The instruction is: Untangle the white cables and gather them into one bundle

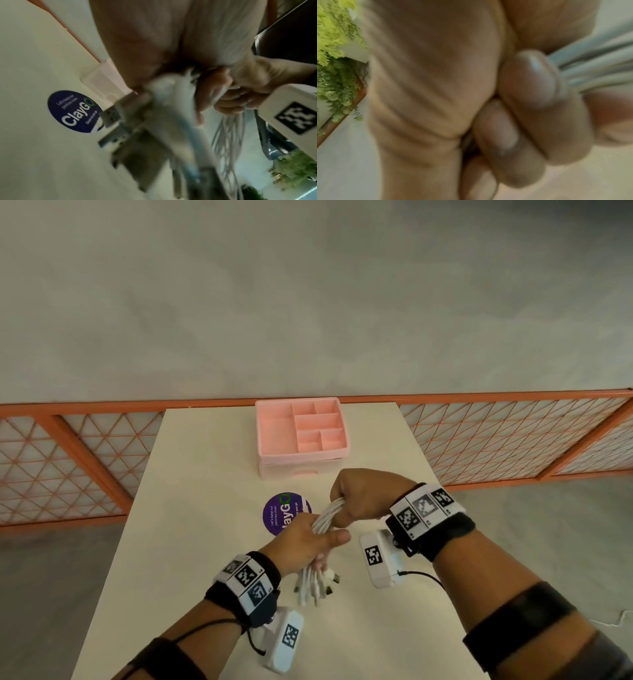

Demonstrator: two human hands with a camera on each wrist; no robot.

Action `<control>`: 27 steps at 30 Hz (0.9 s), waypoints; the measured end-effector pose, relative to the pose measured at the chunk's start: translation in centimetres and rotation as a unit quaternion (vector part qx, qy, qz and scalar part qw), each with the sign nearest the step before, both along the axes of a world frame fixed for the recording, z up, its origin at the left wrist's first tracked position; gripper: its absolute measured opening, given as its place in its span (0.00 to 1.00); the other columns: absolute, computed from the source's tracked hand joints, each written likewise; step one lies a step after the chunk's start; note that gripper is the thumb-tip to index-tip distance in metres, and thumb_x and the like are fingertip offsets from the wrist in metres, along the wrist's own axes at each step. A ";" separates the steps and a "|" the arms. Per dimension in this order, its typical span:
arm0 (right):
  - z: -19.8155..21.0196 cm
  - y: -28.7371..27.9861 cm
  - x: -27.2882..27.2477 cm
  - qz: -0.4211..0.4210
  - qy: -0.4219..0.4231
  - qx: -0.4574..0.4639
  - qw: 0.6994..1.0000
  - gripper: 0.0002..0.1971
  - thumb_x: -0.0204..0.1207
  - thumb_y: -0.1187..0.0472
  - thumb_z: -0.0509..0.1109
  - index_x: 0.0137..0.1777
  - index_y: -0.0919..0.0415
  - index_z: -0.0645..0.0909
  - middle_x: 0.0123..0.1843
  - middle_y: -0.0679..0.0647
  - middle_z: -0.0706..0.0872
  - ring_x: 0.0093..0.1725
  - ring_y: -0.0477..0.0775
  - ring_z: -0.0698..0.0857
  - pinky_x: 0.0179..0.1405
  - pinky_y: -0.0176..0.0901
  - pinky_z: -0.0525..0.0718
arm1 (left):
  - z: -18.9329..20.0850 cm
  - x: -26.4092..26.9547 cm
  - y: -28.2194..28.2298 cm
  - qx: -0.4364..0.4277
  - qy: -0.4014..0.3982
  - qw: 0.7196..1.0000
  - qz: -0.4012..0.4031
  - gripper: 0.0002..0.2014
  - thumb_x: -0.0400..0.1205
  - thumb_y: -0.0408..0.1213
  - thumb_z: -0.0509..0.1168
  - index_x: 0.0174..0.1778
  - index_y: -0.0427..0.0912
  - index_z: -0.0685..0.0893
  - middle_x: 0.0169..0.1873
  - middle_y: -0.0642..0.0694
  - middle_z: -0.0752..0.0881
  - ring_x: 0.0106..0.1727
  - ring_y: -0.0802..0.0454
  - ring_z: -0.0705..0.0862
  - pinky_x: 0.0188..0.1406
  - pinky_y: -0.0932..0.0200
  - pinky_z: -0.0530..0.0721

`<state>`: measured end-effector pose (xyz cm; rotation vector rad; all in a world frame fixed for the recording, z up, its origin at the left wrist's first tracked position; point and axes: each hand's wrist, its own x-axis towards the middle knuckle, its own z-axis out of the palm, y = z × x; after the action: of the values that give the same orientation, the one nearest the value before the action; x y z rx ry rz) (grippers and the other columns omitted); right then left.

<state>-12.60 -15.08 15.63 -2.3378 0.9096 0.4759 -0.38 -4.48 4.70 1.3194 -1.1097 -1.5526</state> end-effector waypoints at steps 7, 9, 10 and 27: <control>-0.1 -1.6 -1.1 -0.037 -0.133 -0.048 0.989 0.13 0.65 0.63 0.78 0.25 0.57 0.77 0.22 0.49 0.73 0.22 0.44 0.67 0.23 0.36 0.68 | 2.8 -1.1 -0.7 0.031 0.053 0.997 0.037 0.20 0.84 0.45 0.69 0.29 0.44 0.73 0.18 0.47 0.65 0.18 0.52 0.65 0.34 0.52 0.84; -0.9 -1.7 -1.4 -0.062 -0.181 -0.046 0.980 0.14 0.66 0.64 0.77 0.25 0.59 0.76 0.23 0.50 0.72 0.23 0.44 0.67 0.24 0.35 0.67 | 3.6 -1.2 -0.6 0.030 0.073 0.996 0.049 0.20 0.86 0.42 0.66 0.27 0.47 0.73 0.18 0.48 0.62 0.18 0.53 0.61 0.26 0.56 0.78; -1.5 -1.8 -1.5 -0.077 -0.202 -0.049 0.975 0.15 0.67 0.64 0.77 0.25 0.57 0.75 0.23 0.49 0.72 0.24 0.44 0.67 0.25 0.36 0.67 | 3.9 -1.1 -0.6 0.025 0.072 0.996 0.055 0.22 0.87 0.40 0.65 0.24 0.49 0.73 0.18 0.48 0.62 0.17 0.53 0.60 0.25 0.57 0.76; -2.2 -3.5 -3.5 -0.119 -0.183 -0.171 0.961 0.20 0.76 0.57 0.71 0.25 0.48 0.69 0.24 0.45 0.76 0.29 0.50 0.76 0.30 0.42 0.70 | 5.2 1.4 -0.2 -0.030 0.060 0.995 0.069 0.24 0.78 0.48 0.73 0.63 0.37 0.80 0.49 0.33 0.90 0.43 0.36 0.89 0.43 0.46 0.86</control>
<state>-16.10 -18.55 13.44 -2.4533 1.1375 -0.2279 1.06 -4.70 9.86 1.2206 -0.9626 -1.4661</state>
